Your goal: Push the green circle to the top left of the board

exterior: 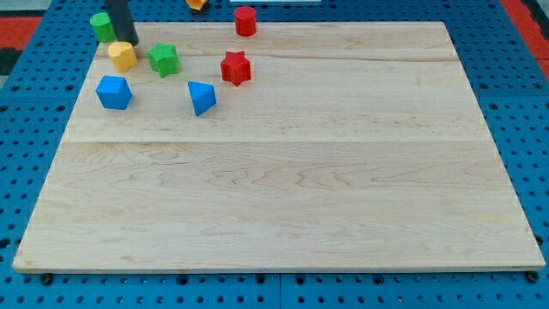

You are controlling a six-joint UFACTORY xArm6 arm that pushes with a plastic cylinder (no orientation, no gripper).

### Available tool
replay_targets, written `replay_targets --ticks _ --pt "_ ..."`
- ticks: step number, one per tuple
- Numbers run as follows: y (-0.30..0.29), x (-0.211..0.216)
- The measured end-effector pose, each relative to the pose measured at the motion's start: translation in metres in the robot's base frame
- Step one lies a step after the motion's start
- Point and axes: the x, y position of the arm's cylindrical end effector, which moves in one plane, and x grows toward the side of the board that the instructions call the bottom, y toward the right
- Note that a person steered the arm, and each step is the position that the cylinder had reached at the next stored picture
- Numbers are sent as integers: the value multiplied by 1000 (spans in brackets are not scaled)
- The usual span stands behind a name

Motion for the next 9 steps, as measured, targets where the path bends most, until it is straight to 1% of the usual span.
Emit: replay_targets --ticks 2,3,5,7,9 --pt "-55 24" --pt "-56 25" --pt "-56 11" --pt "-46 -37" --pt "-57 -34"
